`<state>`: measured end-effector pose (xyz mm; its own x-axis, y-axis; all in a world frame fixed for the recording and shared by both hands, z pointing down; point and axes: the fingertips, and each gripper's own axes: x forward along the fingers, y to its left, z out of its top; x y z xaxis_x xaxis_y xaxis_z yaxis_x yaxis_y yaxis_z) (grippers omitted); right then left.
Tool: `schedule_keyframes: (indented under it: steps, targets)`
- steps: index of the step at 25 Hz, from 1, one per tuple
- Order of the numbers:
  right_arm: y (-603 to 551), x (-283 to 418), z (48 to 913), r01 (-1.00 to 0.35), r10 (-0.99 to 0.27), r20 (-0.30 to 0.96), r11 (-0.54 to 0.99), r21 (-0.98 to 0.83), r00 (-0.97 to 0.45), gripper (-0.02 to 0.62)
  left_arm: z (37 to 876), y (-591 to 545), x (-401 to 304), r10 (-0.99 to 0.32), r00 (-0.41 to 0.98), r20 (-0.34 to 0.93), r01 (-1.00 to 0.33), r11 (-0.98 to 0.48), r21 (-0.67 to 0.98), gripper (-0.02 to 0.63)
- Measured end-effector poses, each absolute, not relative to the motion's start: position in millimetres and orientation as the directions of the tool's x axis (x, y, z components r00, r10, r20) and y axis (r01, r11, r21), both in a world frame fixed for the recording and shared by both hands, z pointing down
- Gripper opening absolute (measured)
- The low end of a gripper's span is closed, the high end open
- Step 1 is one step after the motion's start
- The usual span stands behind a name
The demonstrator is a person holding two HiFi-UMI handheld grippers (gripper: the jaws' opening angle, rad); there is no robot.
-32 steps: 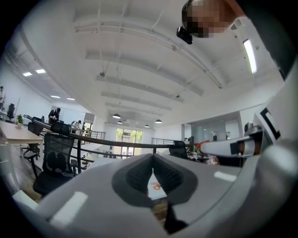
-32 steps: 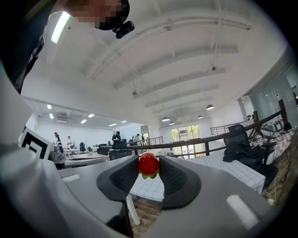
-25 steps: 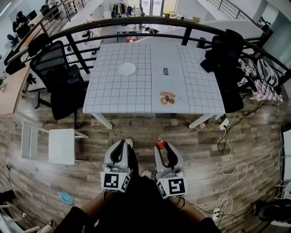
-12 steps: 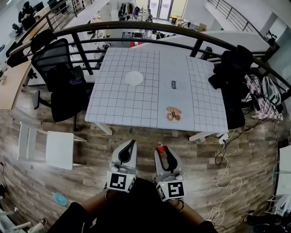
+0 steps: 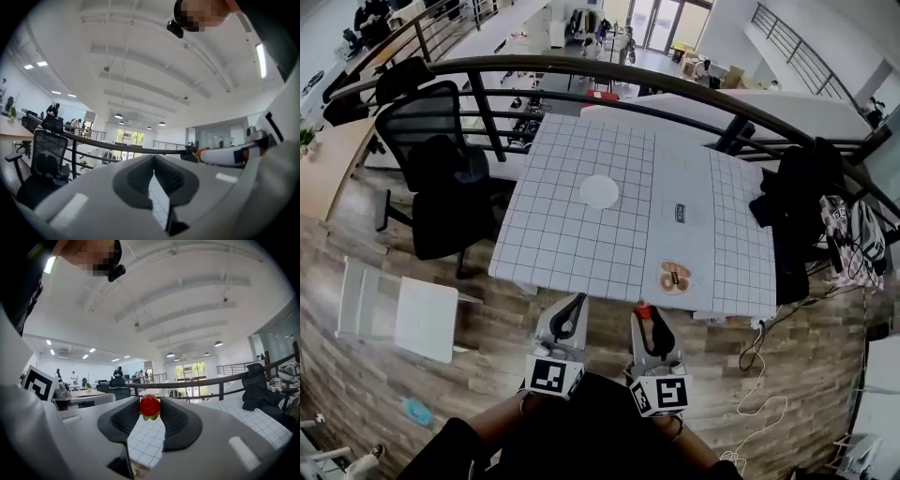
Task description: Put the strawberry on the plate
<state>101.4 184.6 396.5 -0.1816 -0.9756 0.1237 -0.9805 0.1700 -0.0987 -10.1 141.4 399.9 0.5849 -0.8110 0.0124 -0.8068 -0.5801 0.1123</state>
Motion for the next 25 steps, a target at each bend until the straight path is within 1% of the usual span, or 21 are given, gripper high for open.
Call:
schedule_keyframes:
  steps: [9, 15, 19, 21, 25]
  targets:
    - [107.7, 56.6, 389.5, -0.969, -0.958, 0.147, 0.239, -0.058, -0.245, 0.137, 395.8, 66.7, -51.4, -0.846, 0.532, 0.013, -0.839, -0.525, 0.144, 0.011]
    - [55.2, 34.7, 397.1, -0.973, -0.955, 0.189, 0.225, -0.045, -0.229, 0.137, 414.1, 18.0, -76.2, -0.839, 0.542, 0.038, -0.826, -0.524, 0.208, 0.011]
    - [33.2, 39.3, 400.4, -0.985, -0.964, 0.202, 0.166, -0.047, -0.172, 0.137, 423.5, -8.8, -94.1, -0.838, 0.544, 0.049, -0.825, -0.523, 0.216, 0.011]
    - [25.4, 41.8, 404.6, -0.988, -0.964, 0.215, 0.144, -0.056, -0.153, 0.137, 423.7, -18.4, -98.2, -0.837, 0.545, 0.042, -0.824, -0.526, 0.211, 0.011]
    - [13.0, 37.4, 413.8, -0.987, -0.957, 0.240, 0.154, -0.054, -0.162, 0.137, 418.4, -26.8, -100.4, -0.843, 0.538, 0.012, -0.821, -0.521, 0.233, 0.011]
